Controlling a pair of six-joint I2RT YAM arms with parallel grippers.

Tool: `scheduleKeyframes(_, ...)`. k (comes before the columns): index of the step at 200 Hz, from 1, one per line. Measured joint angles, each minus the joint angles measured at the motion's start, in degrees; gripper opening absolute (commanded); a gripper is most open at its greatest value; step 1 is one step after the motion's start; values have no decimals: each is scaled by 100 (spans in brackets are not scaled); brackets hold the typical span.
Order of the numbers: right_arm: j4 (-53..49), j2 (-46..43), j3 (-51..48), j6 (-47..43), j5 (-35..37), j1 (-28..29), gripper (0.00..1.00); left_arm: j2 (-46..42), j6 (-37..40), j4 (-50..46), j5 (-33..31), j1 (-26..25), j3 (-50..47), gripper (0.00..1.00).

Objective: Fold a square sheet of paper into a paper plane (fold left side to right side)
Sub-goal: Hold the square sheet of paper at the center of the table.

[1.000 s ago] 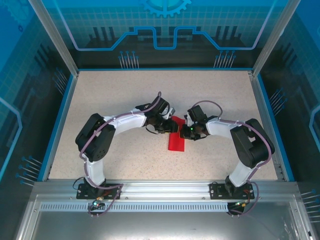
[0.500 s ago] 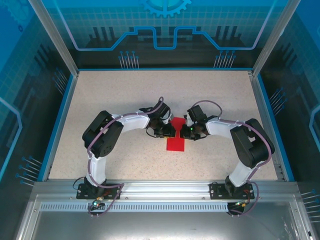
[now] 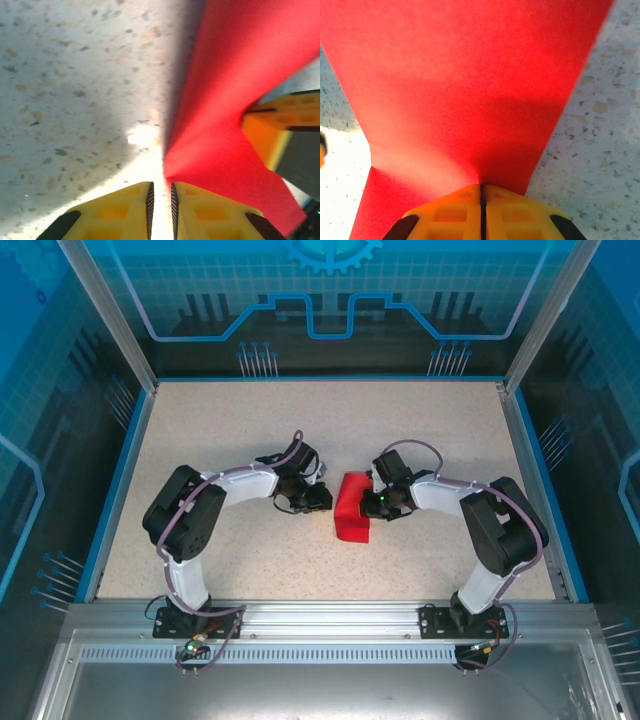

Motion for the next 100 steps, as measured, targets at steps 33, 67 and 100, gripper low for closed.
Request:
scheduleKeyframes(33, -4, 0, 2, -15, 7, 11, 9, -48, -81, 516, 411, -114, -9, 20)
scheduleKeyframes(67, -11, 0, 13, -15, 13, 24, 9, 302, -160, 778, 570, -337, 144, 20)
scheduleKeyframes(100, -24, 0, 28, -15, 52, 48, 9, 616, -162, 804, 546, -378, 170, 20)
